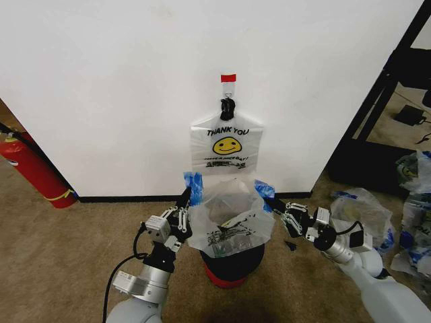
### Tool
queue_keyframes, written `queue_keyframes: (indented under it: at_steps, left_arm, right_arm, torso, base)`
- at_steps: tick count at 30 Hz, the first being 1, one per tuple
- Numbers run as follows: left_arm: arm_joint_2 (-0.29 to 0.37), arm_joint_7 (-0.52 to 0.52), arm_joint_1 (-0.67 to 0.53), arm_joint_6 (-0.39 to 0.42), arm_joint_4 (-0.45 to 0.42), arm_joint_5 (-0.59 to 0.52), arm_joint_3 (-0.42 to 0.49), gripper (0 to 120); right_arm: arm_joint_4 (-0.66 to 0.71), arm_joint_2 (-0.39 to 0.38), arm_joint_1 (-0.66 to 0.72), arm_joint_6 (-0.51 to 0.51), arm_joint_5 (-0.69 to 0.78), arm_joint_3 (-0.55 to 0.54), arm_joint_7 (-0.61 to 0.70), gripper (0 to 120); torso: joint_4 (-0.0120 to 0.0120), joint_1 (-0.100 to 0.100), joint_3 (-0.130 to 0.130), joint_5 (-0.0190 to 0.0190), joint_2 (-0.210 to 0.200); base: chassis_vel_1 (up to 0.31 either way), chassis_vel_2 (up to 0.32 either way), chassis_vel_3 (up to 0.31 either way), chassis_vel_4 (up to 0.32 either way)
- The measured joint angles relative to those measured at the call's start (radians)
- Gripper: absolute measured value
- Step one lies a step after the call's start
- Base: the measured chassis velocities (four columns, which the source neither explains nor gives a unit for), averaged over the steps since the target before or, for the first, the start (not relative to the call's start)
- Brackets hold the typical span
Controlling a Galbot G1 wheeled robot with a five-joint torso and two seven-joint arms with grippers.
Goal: Pick up the garbage bag from the wall and place it over the trash bin.
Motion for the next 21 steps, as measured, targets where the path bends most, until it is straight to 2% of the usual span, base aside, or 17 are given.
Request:
queue_keyframes:
  at_steps: [5,9,15,20,21]
  left_arm:
    - [0.009,0.001,0.022,-0.013,0.029,0.013,0.009,0]
    - [0.037,-0.009,0.051,-0.036,0.096,0.042,0.038,0]
    - [0.052,-0.010,0.063,-0.047,0.127,0.051,0.063,0]
    - [0.079,0.002,0.072,-0.056,0.144,0.067,0.067,0]
    - [0.092,0.006,0.072,-0.057,0.149,0.070,0.064,0]
  right_arm:
    - [-0.004,-0.013,-0.025,-0.001,-0.037,-0.018,-0.003,0]
    - [-0.027,-0.095,-0.048,0.003,-0.102,-0.068,-0.013,0]
    - [-0.067,-0.145,-0.022,0.005,-0.115,-0.061,-0.027,0]
    - [-0.127,-0.174,0.008,-0.009,-0.077,-0.032,-0.126,0]
    - [-0.142,-0.180,0.015,-0.028,-0.061,-0.024,-0.179,0]
  torso:
    - [-0.0001,0.000,0.000,0.0004,0.000]
    - [-0.0003,0.000,0.000,0.0001,0.000]
    - [-0.0001,0.000,0.000,0.0002,0.000]
    - [0.0000,0.000,0.000,0.0001,0.000]
    - [-0.0001,0.000,0.000,0.0001,0.000]
  base:
    - [0.000,0.000,0.000,0.000]
    - [0.000,0.000,0.000,0.000]
    - [0.000,0.000,0.000,0.000]
    - [0.000,0.000,0.000,0.000]
    - [0.000,0.000,0.000,0.000]
